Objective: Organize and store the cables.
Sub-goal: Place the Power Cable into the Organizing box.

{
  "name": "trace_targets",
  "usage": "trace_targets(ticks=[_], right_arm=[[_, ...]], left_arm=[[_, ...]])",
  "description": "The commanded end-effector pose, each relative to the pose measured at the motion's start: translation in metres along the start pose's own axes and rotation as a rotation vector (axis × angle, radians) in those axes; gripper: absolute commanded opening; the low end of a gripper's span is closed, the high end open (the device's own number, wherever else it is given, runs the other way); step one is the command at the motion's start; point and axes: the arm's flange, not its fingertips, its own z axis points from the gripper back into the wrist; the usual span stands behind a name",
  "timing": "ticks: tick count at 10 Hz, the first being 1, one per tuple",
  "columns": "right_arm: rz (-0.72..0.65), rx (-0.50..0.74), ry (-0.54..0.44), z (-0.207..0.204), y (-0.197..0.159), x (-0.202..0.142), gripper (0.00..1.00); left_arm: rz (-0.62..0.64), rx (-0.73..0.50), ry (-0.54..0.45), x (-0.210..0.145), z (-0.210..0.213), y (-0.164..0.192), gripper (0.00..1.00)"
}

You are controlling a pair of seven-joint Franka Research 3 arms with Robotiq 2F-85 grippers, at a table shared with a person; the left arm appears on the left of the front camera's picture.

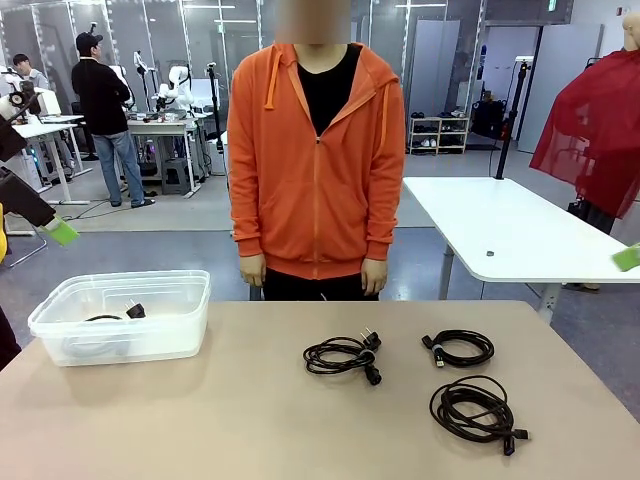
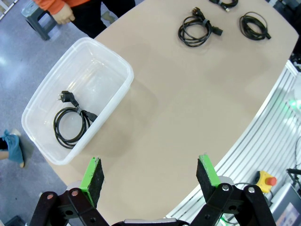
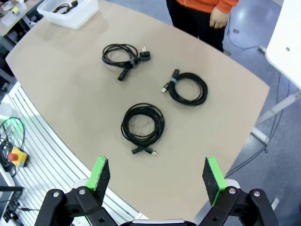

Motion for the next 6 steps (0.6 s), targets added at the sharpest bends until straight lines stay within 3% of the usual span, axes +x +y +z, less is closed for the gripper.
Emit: trace_targets(ticks=[1,6], right_arm=[[-0.105,-0.013,0.076,-0.042,0.012,0.028,1.0],[-0.268,-0.142,0.27,-0.144,0.059,0.104,1.0]], left_arm=[[0.007,-0.002,-0.003,-0.003,0.0,-0.002,1.0],[0.007,-0.002,-0.003,-0.003,0.0,-0.002,1.0]])
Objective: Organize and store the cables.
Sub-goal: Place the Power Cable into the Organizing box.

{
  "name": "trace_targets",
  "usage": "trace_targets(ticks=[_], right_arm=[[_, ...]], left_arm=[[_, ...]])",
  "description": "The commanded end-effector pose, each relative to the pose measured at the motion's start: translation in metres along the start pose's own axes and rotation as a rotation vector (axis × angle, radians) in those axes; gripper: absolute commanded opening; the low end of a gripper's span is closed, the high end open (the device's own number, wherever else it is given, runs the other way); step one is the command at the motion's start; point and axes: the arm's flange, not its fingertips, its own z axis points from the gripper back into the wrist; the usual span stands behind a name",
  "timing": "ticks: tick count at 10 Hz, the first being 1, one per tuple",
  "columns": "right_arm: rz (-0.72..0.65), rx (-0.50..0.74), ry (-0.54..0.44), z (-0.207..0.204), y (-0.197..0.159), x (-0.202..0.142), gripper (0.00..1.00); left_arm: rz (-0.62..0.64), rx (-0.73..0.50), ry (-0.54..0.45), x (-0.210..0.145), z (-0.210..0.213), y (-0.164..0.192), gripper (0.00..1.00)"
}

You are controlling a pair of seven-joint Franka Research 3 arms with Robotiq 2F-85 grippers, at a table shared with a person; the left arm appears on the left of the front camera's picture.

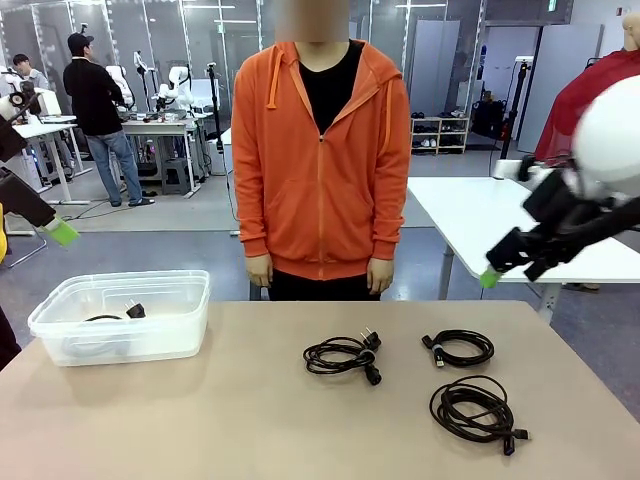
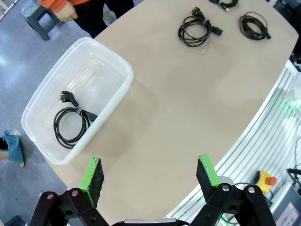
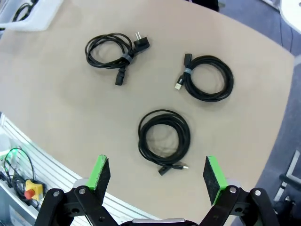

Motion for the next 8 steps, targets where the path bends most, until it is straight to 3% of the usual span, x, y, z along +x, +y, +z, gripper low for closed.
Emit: trace_targets(ticks=[1,3,8], right_arm=[[-0.066,-0.089,0.06,-0.023,0.029,0.036,1.0],[-0.146,-0.118,0.126,-0.06,0.063,0.061,1.0],[-0.316,-0.18,0.117,-0.13,0.098,0.082,1.0]], left_arm=[[0.008,-0.002,-0.003,-0.003,0.0,-0.002,1.0],[0.008,-0.002,-0.003,-0.003,0.0,-0.002,1.0],[0.008,-0.002,-0.003,-0.003,0.0,-0.002,1.0]])
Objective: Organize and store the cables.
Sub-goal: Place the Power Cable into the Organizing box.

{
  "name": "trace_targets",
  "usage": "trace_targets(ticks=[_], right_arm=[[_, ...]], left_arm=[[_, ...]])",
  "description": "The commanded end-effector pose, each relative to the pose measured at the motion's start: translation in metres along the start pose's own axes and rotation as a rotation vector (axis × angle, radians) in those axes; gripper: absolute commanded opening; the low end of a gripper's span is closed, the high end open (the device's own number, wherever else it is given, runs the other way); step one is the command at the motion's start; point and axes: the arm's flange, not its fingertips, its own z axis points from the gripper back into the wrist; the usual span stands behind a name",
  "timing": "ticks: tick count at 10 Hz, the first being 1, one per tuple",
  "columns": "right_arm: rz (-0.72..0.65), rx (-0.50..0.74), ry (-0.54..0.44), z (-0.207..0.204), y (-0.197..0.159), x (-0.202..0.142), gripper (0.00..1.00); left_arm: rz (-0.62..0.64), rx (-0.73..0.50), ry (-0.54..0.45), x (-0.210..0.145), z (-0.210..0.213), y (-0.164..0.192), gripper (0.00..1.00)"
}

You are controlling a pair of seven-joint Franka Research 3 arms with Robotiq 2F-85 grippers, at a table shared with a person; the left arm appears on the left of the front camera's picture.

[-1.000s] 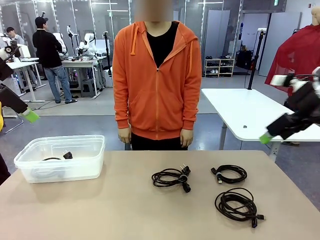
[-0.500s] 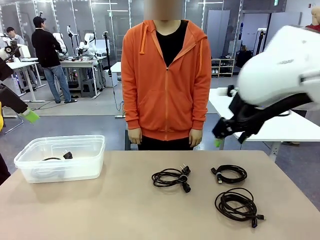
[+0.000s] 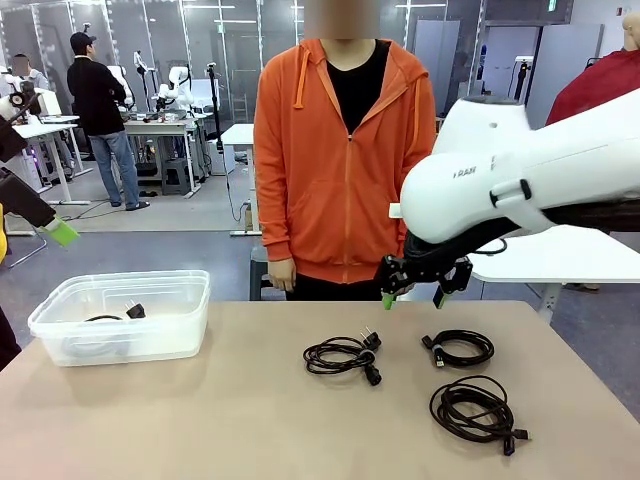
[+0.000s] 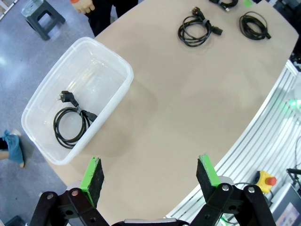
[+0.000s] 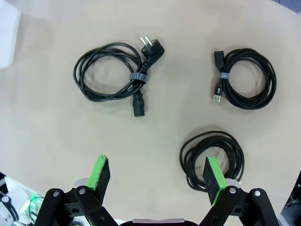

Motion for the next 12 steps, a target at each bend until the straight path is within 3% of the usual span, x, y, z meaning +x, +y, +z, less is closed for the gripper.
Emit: trace_targets(ticks=[1,2,3,7,8,11,12], right_arm=[[-0.044,-0.027,-0.057,0.005,0.009,0.0,1.0],[-0.007,-0.035,-0.065,0.024,-0.003,-0.009,1.0],[-0.017,-0.002,-0.013,-0.001,0.002,0.001,1.0],[-0.015,-0.007,-0.019,0.004,0.001,0.0,1.0],[-0.028,0.068,0.01,-0.012,0.01,0.018,1.0],[-0.095,0.042,0.139,-0.055,0.021,0.049,1.0],[-0.107,-0.003,0.141,-0.073,0.029,0.055,1.0]], left_arm=[[0.008,-0.002,-0.004,-0.003,0.001,-0.002,1.0],[0.008,-0.002,-0.004,-0.003,0.001,-0.002,1.0],[0.008,-0.002,-0.004,-0.003,0.001,-0.002,1.0],[0.008,-0.002,-0.004,-0.003,0.001,-0.002,1.0],[0.008,-0.002,-0.004,-0.003,0.001,-0.002,1.0],[0.008,-0.002,-0.004,-0.003,0.001,-0.002,1.0],[0.008,-0.002,-0.004,-0.003,0.001,-0.002,1.0]])
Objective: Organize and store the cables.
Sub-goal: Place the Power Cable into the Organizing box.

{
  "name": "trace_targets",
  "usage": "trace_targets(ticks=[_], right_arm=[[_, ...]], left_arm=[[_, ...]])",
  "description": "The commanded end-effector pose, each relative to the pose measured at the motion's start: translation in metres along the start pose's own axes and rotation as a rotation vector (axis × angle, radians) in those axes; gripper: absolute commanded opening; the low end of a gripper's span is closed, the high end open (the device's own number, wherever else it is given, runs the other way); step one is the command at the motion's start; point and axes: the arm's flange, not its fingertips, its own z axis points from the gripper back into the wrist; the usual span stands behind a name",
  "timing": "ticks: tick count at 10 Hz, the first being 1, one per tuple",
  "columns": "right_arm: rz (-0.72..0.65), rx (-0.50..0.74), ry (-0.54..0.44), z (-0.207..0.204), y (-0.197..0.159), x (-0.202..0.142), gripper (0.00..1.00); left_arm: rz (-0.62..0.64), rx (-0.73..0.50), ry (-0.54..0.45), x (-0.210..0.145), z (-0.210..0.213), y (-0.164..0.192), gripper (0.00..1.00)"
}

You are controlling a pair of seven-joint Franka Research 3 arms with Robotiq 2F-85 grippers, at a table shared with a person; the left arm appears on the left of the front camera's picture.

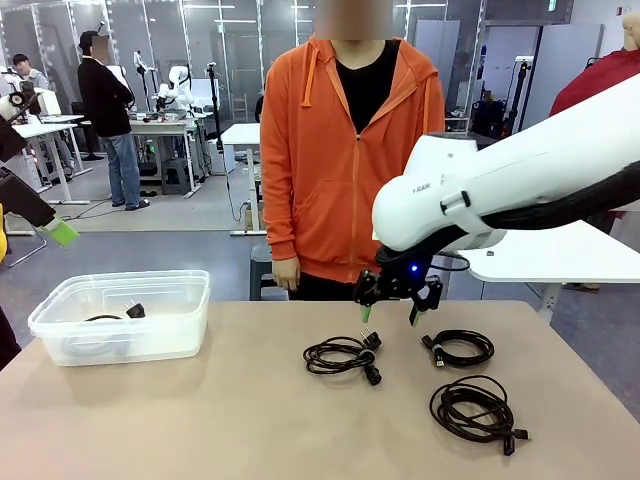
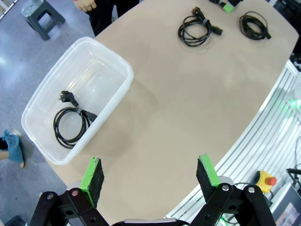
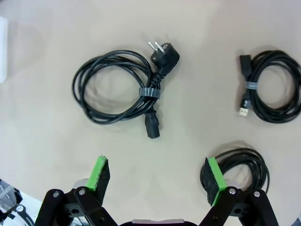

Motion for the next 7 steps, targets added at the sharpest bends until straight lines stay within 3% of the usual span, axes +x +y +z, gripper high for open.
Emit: trace_targets(ticks=[1,7], right_arm=[[-0.056,-0.064,0.019,-0.021,0.021,0.02,1.0],[-0.109,-0.098,0.09,-0.092,0.02,0.028,1.0]], left_arm=[[0.008,-0.003,-0.003,-0.003,0.0,-0.002,1.0],[0.008,-0.003,-0.003,-0.003,0.0,-0.002,1.0]])
